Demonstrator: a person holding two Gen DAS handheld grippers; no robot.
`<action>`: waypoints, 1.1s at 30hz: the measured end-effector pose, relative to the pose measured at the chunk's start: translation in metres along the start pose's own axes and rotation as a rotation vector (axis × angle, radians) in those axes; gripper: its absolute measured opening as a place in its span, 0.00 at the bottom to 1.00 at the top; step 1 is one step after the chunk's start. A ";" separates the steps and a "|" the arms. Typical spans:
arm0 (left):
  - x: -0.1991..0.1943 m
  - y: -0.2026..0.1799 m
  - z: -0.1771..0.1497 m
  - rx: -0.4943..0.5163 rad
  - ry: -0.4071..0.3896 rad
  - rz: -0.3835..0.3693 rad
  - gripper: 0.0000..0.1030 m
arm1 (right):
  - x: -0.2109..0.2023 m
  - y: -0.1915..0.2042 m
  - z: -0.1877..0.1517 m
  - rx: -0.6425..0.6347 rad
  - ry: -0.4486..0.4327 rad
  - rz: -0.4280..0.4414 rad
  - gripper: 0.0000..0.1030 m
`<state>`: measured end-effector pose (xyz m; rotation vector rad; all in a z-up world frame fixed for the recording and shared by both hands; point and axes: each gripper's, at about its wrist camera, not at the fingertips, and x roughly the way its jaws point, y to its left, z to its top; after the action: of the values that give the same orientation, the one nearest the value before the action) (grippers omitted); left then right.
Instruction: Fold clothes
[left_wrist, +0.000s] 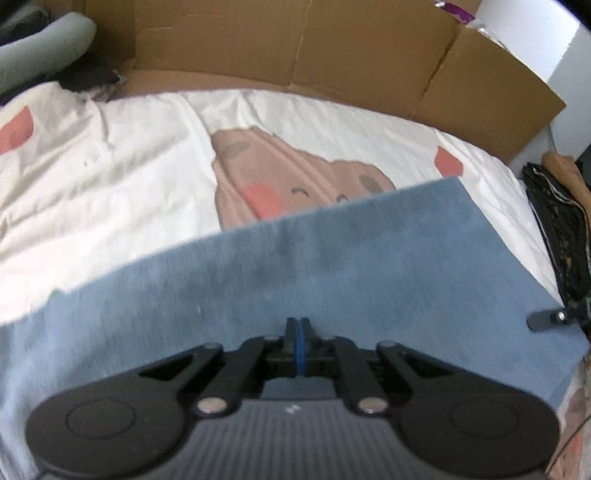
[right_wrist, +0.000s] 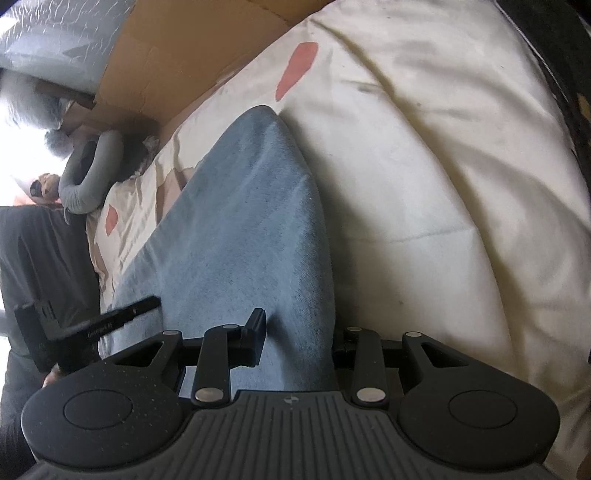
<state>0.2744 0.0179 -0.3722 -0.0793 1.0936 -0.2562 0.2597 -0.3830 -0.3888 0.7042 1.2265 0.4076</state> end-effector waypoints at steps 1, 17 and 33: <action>0.002 0.002 0.004 -0.006 -0.005 0.002 0.03 | 0.001 0.002 0.001 -0.012 0.002 -0.006 0.32; 0.017 0.001 0.025 -0.039 -0.045 0.030 0.03 | 0.007 0.013 0.011 -0.096 0.012 -0.039 0.32; -0.011 -0.021 -0.038 -0.043 0.049 -0.035 0.03 | 0.012 0.010 0.014 -0.085 -0.026 -0.031 0.32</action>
<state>0.2323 0.0025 -0.3765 -0.1317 1.1470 -0.2672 0.2773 -0.3720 -0.3878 0.6157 1.1869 0.4210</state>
